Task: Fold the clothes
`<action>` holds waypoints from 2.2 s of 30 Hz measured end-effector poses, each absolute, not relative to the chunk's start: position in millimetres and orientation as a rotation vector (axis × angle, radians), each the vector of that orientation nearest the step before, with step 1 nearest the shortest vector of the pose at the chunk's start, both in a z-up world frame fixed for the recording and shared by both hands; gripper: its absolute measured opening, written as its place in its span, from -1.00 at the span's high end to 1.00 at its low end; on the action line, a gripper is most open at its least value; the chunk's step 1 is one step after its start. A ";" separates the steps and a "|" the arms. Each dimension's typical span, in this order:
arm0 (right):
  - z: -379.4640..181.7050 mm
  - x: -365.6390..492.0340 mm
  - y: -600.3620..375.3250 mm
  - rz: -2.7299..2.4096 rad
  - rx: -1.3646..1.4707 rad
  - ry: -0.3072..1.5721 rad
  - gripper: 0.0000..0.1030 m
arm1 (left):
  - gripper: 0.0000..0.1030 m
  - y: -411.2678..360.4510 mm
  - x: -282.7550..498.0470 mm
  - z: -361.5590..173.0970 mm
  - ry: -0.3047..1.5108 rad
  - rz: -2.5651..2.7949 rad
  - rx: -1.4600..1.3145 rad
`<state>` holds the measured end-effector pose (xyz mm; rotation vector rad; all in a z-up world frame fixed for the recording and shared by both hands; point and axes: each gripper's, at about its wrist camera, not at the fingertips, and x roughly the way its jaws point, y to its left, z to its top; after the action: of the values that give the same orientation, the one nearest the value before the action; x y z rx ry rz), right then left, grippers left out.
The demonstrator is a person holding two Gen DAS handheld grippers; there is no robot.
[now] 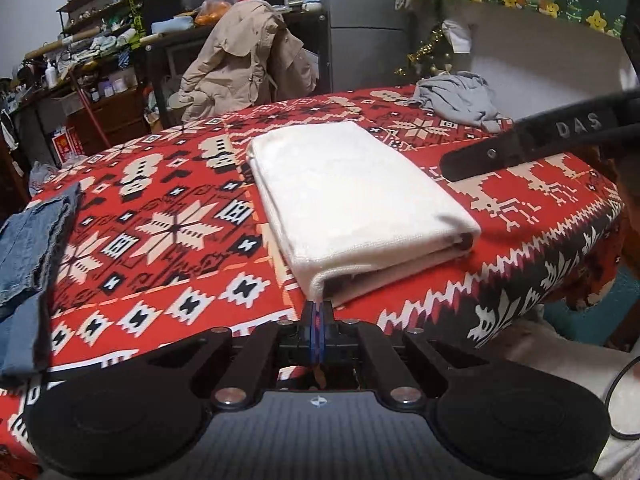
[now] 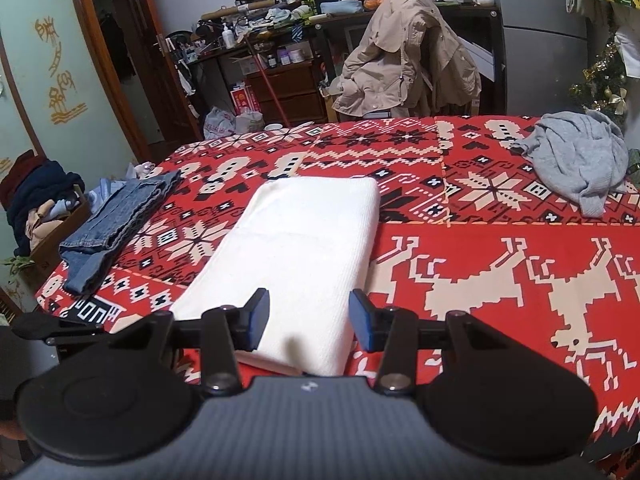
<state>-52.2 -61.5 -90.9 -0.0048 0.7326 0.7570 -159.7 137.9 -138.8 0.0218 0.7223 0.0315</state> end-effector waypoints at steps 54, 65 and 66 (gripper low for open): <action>-124.5 -117.1 22.8 0.983 -0.320 0.731 0.73 | 0.98 186.3 -154.1 -138.3 0.735 -0.062 -0.265; -163.3 -62.2 -70.6 0.700 0.544 0.981 0.95 | 0.97 159.1 -155.5 -132.6 0.732 -0.130 -0.215; -168.7 -60.8 -74.0 0.693 0.609 0.994 0.95 | 0.97 155.6 -153.9 -132.1 0.732 -0.138 -0.215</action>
<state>-60.8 -74.0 -168.7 0.6091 0.9940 0.6933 -153.9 155.6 -132.1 -0.2154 0.7325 -0.1385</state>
